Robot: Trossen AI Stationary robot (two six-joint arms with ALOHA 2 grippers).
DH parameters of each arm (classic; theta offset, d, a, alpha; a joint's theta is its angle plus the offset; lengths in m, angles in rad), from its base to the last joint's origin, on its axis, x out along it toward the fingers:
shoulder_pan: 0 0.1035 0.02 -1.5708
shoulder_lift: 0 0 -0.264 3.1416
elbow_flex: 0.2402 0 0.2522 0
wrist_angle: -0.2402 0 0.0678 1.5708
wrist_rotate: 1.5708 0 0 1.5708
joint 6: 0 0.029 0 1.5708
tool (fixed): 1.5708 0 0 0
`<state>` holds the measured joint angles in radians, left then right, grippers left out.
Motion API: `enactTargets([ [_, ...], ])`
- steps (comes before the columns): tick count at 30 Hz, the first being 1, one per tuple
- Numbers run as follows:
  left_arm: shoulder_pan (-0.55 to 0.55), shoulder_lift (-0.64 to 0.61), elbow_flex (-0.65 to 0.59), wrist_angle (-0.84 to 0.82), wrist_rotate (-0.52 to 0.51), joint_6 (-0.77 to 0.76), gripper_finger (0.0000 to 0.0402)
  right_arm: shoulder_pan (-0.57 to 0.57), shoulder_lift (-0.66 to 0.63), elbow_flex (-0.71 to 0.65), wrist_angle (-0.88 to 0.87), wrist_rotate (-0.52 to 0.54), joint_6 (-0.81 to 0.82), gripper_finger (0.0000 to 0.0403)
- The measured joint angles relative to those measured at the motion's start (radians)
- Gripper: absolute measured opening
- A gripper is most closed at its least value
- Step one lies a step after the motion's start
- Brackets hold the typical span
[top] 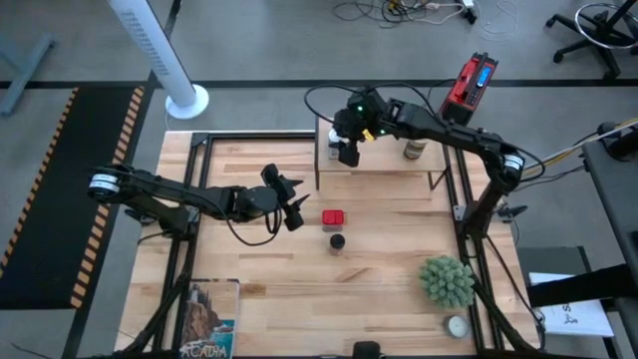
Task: Shelf spices
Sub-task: Adjust the white seasoning bottle on the shelf
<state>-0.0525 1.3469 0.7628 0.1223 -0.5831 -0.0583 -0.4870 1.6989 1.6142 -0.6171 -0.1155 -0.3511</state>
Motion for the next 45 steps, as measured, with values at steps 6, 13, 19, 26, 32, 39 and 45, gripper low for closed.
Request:
enactTargets([
  [6, 0.0, 0.0, 0.0, -0.001, 0.0, 0.0, 0.0192, 0.0, 0.019, 0.0, 0.001, 0.002, -0.008, 0.0241],
  [13, 0.0, 0.0, 0.0, -0.002, 0.0, 0.0, 0.0192, 0.0, 0.019, 0.0, 0.004, 0.003, -0.013, 0.0192],
  [19, 0.0, 0.0, 0.0, -0.002, 0.0, 0.0, 0.0192, 0.0, 0.019, 0.0, 0.001, 0.011, 0.004, 0.0186],
  [26, 0.0, 0.0, 0.0, -0.003, 0.0, 0.001, 0.0192, 0.0, 0.007, 0.007, -0.029, 0.02, 0.134, 0.0192],
  [32, 0.0, 0.0, 0.0, -0.002, 0.0, -0.003, 0.0192, 0.003, 0.005, 0.076, -0.079, 0.053, 0.262, 0.0187],
  [39, 0.0, 0.0, 0.0, -0.002, 0.0, -0.003, 0.0192, 0.014, 0.005, 0.15, -0.143, 0.132, 0.363, 0.0191],
  [45, 0.0, 0.0, 0.0, -0.002, 0.001, -0.003, 0.0192, 0.013, 0.013, 0.178, -0.185, 0.15, 0.405, 0.0188],
])
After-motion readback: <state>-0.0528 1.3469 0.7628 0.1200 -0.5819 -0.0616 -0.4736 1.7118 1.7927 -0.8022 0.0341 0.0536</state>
